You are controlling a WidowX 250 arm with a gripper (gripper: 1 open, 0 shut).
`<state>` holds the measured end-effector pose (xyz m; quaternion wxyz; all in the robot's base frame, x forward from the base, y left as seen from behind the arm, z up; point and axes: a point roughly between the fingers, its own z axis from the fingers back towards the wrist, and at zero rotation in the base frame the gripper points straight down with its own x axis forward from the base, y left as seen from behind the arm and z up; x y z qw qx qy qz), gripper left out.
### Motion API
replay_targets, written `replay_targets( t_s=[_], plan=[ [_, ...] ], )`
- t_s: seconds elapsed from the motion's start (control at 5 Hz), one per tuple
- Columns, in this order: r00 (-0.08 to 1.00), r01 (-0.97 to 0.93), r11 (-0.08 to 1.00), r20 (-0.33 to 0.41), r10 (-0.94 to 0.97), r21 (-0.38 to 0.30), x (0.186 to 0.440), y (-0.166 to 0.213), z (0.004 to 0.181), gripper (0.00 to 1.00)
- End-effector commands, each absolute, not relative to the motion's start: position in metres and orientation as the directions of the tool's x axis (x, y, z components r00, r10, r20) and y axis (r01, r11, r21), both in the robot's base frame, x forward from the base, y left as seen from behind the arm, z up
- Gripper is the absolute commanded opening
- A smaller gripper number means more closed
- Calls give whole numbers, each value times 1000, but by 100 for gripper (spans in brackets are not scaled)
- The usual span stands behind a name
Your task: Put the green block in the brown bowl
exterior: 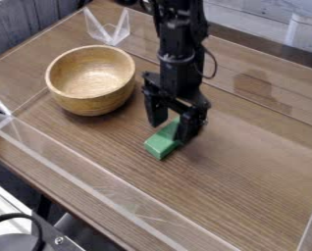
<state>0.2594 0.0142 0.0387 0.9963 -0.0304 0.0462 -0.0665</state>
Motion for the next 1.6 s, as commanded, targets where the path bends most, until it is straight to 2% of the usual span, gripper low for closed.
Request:
replay_targets(
  t_s=[0.0,0.2,0.8,1.2,1.4],
  plan=[
    [991,120,991,-52,-123,-60,267,18,41,0],
    [991,118,991,-49,-121,-63,267,18,40,0],
    [994,108,991,0,-108,-76,270,22,82,0],
    [994,101,991,40,-98,-83,276,28,130,0],
    [993,111,990,39,-108,-89,273,25,117,0]
  ],
)
